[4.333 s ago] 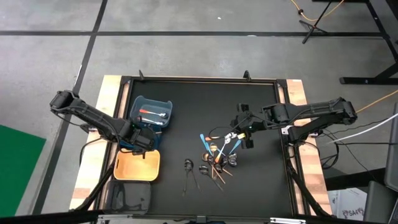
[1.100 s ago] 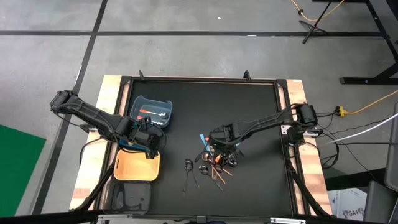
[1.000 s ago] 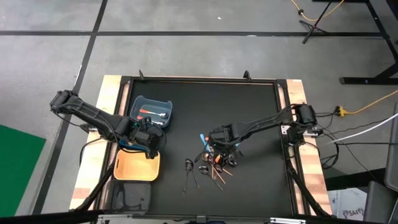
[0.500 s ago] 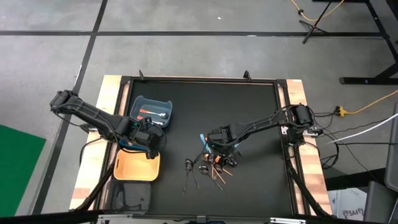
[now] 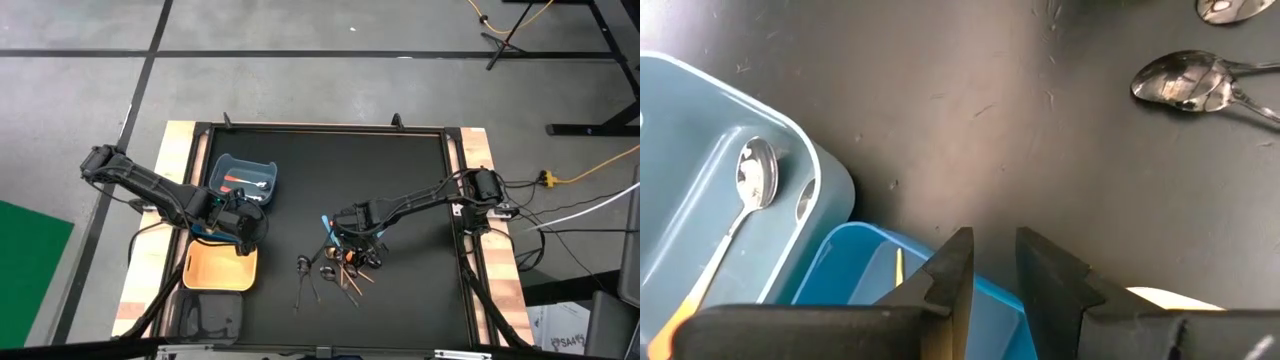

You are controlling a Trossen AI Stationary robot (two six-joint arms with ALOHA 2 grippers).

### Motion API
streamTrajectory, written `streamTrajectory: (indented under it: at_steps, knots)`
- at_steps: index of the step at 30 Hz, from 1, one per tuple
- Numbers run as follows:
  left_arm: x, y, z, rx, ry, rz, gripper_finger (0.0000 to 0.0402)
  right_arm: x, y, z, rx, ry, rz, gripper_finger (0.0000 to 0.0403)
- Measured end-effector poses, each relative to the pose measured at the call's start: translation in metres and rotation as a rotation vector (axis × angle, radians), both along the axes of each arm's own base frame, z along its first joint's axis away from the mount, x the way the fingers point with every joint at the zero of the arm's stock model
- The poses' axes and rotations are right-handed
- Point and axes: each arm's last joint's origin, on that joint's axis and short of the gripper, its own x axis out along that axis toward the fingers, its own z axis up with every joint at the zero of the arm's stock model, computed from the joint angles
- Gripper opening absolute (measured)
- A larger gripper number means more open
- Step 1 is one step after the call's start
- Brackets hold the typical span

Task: Sort silverware by color (type)
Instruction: Put the orange spoon into the light green bin

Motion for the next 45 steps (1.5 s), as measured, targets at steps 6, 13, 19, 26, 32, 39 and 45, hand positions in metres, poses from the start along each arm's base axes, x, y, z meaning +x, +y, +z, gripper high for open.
streamTrajectory:
  at_steps: [6,13,19,26,32,39,45]
  knots:
    - [0.000,0.000,0.000,0.001,-0.001,0.001,0.0073,0.000,0.000,0.000,-0.002,0.000,0.000,0.0005]
    - [0.000,0.001,0.000,0.037,-0.015,0.018,0.0073,-0.003,0.000,0.000,-0.003,0.030,-0.001,0.0005]
    - [0.002,0.001,0.001,0.035,-0.031,0.021,0.0073,-0.009,-0.001,0.000,-0.009,0.092,-0.010,0.0004]
    - [0.006,-0.001,0.003,0.018,-0.084,0.021,0.0073,-0.020,-0.003,0.010,-0.051,0.146,-0.026,0.0002]
    - [0.007,-0.001,0.004,0.014,-0.095,0.022,0.0073,-0.026,-0.005,0.035,-0.071,0.065,-0.041,0.0002]
    - [0.011,-0.002,0.006,-0.003,-0.141,0.024,0.0073,-0.019,-0.008,0.060,-0.127,-0.160,-0.120,0.0002]
    - [0.024,-0.005,0.016,-0.027,-0.324,0.056,0.0073,-0.003,-0.009,0.067,-0.188,-0.360,-0.216,0.0002]
